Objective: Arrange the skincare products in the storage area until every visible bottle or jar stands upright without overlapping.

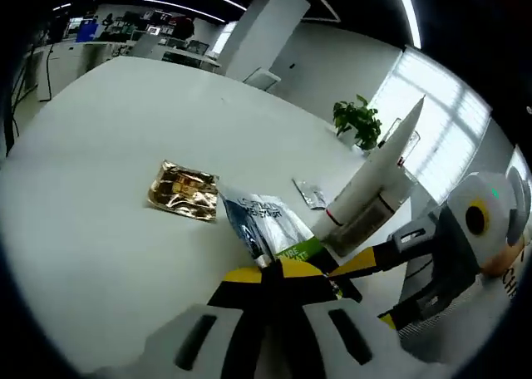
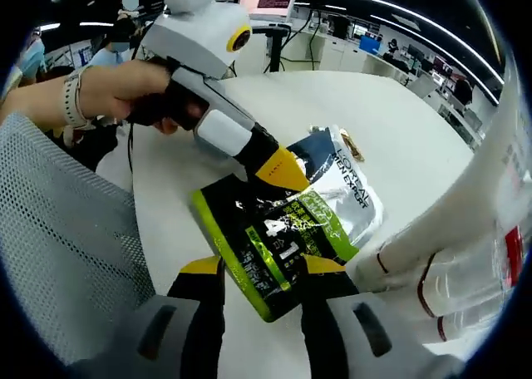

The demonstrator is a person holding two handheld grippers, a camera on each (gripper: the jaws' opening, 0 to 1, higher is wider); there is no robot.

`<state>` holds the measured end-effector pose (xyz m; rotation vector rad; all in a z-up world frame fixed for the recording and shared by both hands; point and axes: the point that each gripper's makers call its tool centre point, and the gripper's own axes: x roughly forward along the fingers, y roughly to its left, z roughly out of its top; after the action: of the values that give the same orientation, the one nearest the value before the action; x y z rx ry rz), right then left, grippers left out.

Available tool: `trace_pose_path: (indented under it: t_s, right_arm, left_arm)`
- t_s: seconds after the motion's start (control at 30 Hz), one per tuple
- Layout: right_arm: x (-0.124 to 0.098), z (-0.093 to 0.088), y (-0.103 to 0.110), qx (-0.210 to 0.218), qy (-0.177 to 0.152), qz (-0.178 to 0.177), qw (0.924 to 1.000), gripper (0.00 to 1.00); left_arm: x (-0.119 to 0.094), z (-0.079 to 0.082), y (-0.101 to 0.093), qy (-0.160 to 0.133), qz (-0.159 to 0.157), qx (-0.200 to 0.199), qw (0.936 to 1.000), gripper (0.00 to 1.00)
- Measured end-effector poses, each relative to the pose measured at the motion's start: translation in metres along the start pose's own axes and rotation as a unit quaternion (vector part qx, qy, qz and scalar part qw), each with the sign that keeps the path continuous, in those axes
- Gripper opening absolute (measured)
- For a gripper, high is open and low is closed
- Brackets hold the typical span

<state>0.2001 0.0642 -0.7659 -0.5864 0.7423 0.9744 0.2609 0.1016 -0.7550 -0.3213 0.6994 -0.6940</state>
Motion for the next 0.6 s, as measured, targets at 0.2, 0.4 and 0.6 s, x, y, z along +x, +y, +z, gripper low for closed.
trace_pose_path:
  t_s: [0.2,0.4,0.6]
  right_arm:
    - [-0.003,-0.006,-0.009,0.029,0.002,-0.002,0.9996,0.35]
    - [-0.003,-0.009,-0.010,0.047,0.001,0.002,0.9989,0.35]
    - [-0.003,-0.009,-0.010,0.052,0.000,0.004,0.9987,0.35]
  left_arm:
    - [0.006,0.003,0.002,-0.001,0.002,0.012,0.9999,0.01]
    - [0.005,0.003,0.002,0.003,-0.007,0.016,0.9998,0.03]
    - [-0.005,0.022,0.016,-0.030,0.023,0.059,0.9976,0.11]
